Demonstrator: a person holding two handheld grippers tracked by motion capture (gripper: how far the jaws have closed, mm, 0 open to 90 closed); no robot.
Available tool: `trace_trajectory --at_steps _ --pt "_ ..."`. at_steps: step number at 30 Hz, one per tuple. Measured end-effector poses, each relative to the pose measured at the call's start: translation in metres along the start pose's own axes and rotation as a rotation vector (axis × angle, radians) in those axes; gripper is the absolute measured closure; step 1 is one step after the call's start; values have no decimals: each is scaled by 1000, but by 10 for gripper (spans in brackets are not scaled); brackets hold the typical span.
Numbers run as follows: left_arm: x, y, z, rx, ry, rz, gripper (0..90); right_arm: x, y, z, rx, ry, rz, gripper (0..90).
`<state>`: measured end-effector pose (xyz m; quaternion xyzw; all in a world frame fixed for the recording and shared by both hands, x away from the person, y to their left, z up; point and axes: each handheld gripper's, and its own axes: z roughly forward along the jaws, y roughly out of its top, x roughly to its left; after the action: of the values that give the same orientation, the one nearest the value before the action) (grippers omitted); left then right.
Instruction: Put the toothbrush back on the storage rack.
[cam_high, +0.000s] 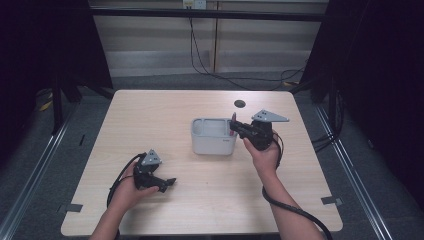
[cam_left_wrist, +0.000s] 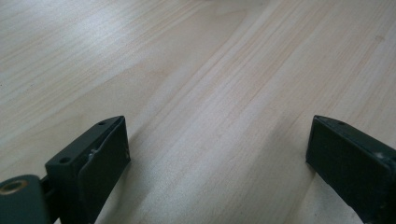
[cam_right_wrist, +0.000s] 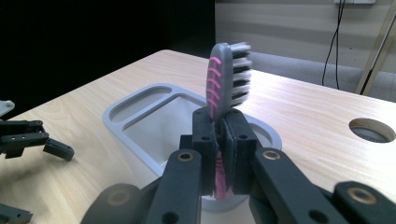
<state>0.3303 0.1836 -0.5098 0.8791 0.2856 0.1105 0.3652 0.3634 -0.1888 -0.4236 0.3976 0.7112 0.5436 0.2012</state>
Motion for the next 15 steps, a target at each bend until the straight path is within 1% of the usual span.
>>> trace_trajectory --at_steps 6,15 --pt "0 0 0 0 1 0 57 2 0 -4 10 2 -10 840" --pt "0 0 0 -1 2 0 57 2 -1 -11 23 7 -7 835"
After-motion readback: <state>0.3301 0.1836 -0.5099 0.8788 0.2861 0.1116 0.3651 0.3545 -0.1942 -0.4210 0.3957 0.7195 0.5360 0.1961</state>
